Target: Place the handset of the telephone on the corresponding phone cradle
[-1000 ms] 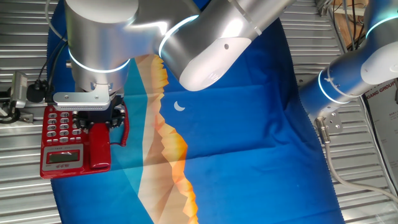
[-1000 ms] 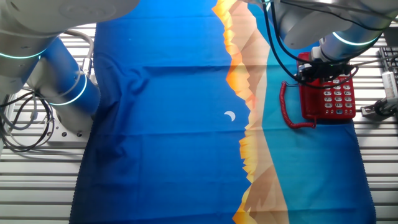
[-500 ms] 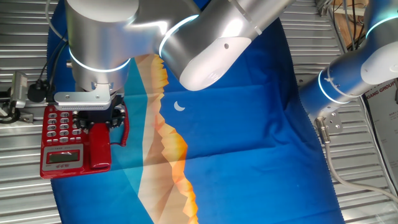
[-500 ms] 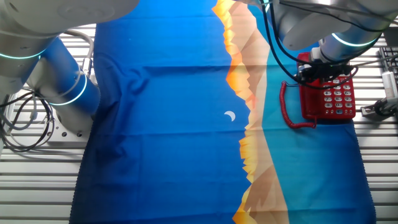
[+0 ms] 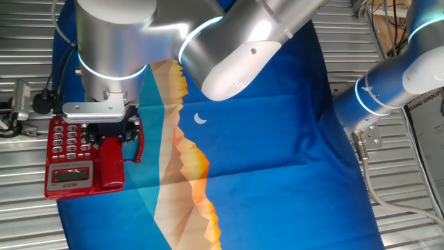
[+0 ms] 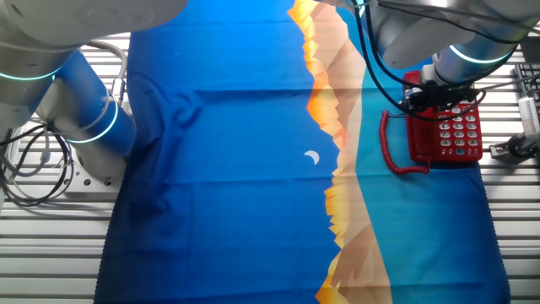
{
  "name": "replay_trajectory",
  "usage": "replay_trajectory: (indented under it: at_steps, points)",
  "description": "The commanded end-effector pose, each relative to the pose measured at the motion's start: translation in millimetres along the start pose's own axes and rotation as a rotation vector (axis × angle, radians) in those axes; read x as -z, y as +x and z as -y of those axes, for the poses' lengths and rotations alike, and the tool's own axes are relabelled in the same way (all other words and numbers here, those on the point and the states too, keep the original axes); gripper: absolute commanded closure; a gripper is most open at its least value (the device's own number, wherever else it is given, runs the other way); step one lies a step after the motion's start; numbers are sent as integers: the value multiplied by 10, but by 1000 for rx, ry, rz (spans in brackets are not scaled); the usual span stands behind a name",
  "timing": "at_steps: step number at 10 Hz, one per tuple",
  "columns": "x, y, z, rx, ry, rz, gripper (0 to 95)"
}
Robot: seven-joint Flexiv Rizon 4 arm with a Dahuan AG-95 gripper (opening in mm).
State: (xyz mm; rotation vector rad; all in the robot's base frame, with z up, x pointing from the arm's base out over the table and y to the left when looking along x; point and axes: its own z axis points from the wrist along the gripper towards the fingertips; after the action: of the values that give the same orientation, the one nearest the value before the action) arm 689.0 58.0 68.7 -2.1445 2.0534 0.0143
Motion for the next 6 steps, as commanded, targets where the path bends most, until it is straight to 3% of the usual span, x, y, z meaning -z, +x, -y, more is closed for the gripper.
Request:
replay_trajectory:
  at_steps: [1,6]
  points:
    - [1,-3,-1,3,1,0,380]
    - [0,-3,-1,5,1,1,380]
